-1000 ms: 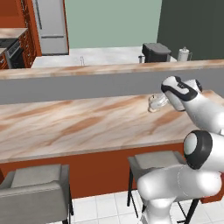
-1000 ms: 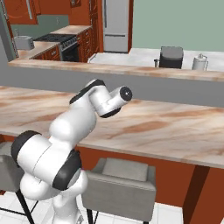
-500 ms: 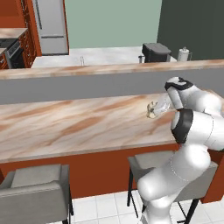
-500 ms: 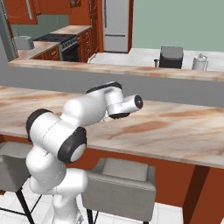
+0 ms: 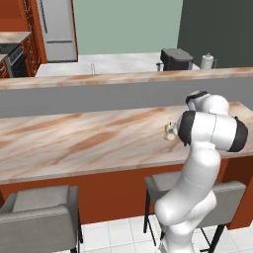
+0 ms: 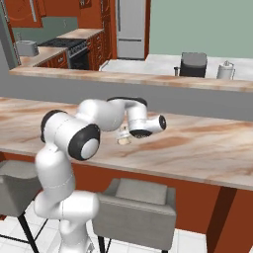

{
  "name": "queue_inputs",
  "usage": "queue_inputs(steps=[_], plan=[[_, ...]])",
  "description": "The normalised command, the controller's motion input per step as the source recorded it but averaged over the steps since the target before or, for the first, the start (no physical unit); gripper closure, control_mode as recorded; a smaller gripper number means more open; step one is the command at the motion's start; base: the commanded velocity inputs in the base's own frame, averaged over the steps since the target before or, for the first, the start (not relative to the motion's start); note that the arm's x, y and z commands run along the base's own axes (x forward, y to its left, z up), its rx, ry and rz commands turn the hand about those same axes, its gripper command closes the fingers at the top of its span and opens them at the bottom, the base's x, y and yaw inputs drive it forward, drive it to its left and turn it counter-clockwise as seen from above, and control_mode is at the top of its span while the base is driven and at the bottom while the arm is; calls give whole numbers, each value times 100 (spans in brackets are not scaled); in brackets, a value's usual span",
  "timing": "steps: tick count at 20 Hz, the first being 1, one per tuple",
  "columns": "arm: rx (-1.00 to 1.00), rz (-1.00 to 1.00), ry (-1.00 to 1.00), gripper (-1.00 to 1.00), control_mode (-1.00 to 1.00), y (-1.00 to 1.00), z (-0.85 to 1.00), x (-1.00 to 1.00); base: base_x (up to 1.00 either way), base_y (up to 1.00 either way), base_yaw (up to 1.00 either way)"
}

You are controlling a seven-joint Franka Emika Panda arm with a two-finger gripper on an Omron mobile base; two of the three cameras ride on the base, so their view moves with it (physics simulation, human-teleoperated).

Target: Get the candle and the beer from the cabinet and move them to the dining counter.

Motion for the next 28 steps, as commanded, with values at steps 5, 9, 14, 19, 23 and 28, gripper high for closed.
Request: queue_inputs(steps=[5,9,14,19,23,28], plan=[[7,0,2,100,-100,0,-27,21,0,0,0],[2,0,0,100,-100,0,-20,23,0,0,0],[0,0,0,100,-100,2,-23,22,0,0,0],[0,0,0,100,-100,5,-13,16,0,0,0],[0,0,0,100,-100,1,-1,11,0,0,0],[0,0,0,100,-100,5,-3,12,0,0,0]])
